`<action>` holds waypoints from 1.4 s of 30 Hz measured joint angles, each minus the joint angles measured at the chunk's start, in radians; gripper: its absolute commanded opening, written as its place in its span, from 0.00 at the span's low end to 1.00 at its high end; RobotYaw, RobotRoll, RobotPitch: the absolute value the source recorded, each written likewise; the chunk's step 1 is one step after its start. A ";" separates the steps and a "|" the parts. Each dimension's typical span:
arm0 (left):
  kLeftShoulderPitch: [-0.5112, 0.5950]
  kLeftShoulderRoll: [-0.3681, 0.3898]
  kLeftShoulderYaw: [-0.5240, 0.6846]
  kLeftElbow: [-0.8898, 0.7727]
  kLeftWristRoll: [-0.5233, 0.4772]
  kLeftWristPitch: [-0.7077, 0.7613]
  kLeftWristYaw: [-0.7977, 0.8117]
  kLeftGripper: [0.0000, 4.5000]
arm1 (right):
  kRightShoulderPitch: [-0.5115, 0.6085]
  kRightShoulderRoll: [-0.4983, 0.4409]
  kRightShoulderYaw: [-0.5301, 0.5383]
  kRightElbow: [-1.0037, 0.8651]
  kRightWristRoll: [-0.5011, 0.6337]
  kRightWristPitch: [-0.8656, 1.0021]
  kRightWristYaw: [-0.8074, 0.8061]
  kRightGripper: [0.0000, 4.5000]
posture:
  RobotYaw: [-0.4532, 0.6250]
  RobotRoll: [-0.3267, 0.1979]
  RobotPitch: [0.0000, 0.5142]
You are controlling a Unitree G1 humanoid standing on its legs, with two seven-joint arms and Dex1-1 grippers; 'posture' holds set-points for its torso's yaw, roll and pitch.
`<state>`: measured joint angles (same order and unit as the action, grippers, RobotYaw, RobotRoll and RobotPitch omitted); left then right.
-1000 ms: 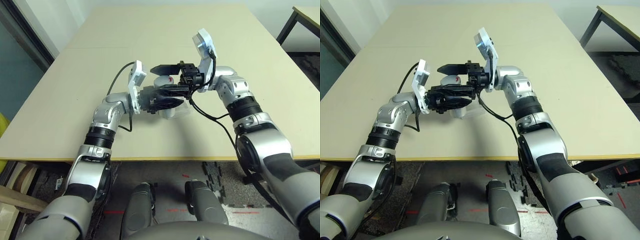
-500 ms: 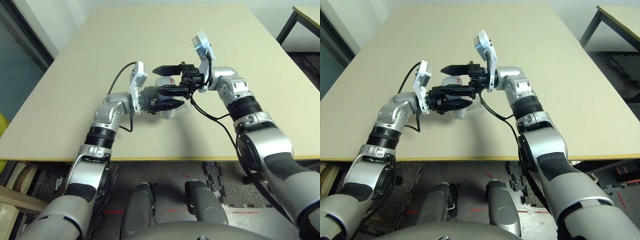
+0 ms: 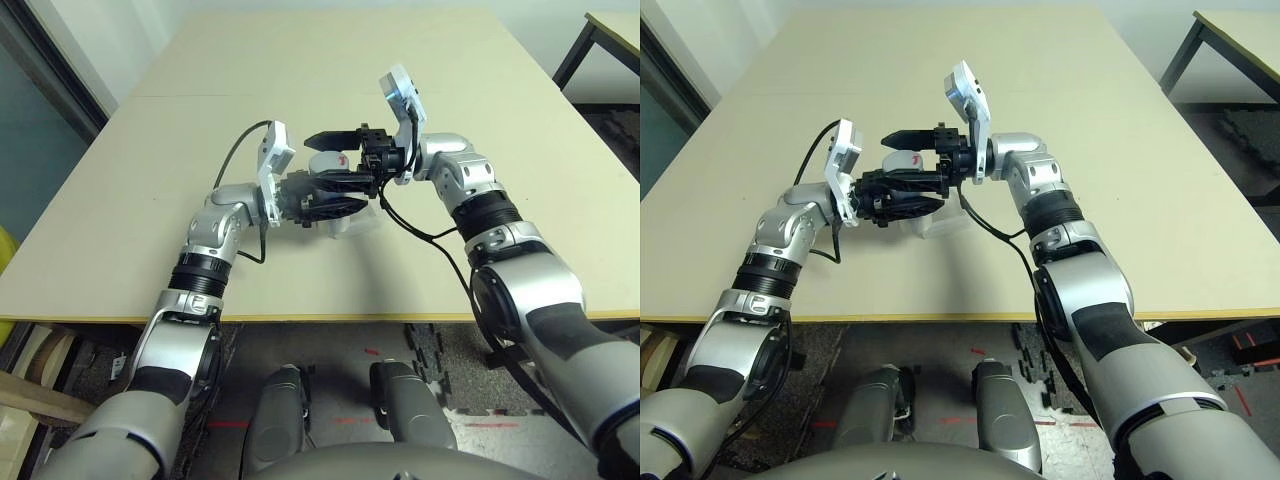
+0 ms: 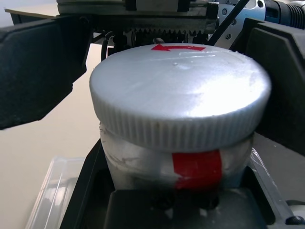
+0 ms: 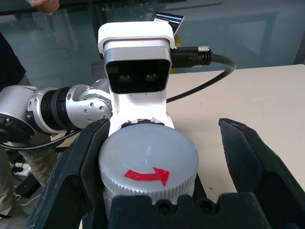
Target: Pour the medicine from the bottle into the box.
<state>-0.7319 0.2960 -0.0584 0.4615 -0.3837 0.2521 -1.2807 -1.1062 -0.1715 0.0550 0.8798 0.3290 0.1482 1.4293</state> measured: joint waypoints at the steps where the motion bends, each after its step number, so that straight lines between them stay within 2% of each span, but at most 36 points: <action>1: -0.002 0.001 0.000 0.006 0.000 -0.007 -0.001 0.60 | -0.003 0.000 -0.001 0.005 0.000 0.002 -0.001 1.00 | 0.26 0.62 0.19; 26: -0.005 0.041 0.035 0.034 -0.001 -0.009 0.024 0.60 | -0.034 -0.052 -0.038 0.118 0.008 -0.008 -0.004 1.00 | 0.27 0.62 0.18; 30: 0.000 0.048 0.038 0.016 -0.011 -0.022 -0.030 0.60 | -0.034 -0.150 -0.111 0.188 -0.001 -0.014 -0.108 1.00 | 0.27 0.62 0.18; 42: 0.001 0.042 0.035 0.013 -0.011 -0.030 -0.040 0.60 | -0.043 -0.145 -0.144 0.227 -0.035 -0.041 -0.142 1.00 | 0.28 0.62 0.17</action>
<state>-0.7314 0.3375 -0.0233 0.4747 -0.3945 0.2224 -1.3204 -1.1495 -0.3160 -0.0890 1.1064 0.2939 0.1067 1.2877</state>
